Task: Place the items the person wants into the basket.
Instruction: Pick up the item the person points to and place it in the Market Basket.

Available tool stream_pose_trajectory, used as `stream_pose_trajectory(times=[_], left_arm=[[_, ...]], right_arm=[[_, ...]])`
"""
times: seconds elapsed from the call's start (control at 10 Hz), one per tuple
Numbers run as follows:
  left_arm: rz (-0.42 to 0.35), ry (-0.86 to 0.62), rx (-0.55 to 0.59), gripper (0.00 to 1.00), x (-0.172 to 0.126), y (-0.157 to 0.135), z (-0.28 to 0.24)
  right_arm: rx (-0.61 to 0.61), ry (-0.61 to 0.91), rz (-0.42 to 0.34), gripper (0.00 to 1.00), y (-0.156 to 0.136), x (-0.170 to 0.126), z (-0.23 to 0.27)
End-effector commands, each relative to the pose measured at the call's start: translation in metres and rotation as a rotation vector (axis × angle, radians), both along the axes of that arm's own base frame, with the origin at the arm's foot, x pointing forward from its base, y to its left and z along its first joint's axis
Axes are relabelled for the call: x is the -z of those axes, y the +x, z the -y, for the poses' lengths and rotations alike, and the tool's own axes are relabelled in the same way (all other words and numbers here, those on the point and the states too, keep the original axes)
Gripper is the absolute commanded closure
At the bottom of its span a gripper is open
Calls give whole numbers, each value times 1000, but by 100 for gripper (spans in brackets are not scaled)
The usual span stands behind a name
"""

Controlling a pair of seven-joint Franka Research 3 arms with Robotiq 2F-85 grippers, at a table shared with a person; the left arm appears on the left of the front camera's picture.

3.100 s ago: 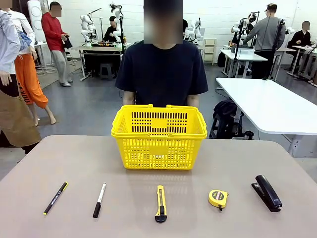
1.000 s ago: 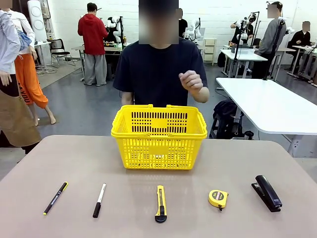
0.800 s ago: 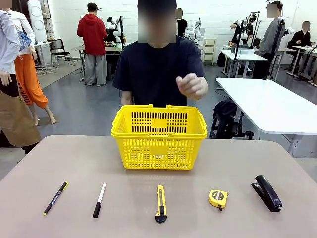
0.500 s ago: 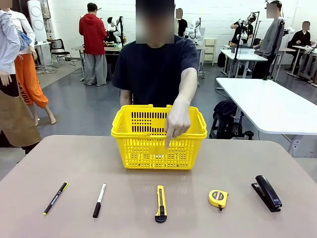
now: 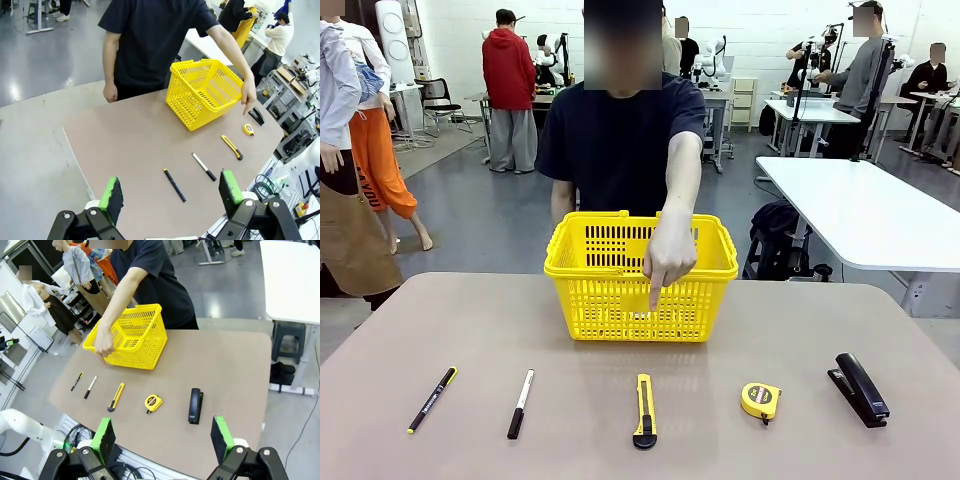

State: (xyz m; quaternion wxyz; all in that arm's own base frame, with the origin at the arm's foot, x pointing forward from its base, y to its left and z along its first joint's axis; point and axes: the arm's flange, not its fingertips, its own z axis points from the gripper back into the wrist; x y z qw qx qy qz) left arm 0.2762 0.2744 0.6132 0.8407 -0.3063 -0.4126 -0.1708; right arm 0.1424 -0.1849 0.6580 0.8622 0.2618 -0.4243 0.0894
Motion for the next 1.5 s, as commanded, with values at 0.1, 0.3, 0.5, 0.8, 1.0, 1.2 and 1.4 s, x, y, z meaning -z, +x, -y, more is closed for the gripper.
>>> stream_pose_trajectory(times=[0.1, 0.3, 0.5, 0.8, 1.0, 1.2, 1.4], left_arm=[[21, 306, 46, 0, -72, 3, 108], [-133, 542, 65, 0, -104, 30, 245], [-297, 684, 128, 0, -83, 58, 368], [-426, 726, 45, 0, -11, 72, 498], [-486, 715, -43, 0, 38, 73, 532], [-543, 685, -86, 0, 75, 70, 555], [-576, 679, -54, 0, 105, 55, 582]], right_arm=[[2, -1, 7, 0, -2, -1, 0], [2, -1, 7, 0, -2, -1, 0], [2, -1, 7, 0, -2, -1, 0], [2, -1, 7, 0, -2, -1, 0], [2, -1, 7, 0, -2, -1, 0], [2, -1, 7, 0, -2, -1, 0], [2, -1, 7, 0, -2, -1, 0]])
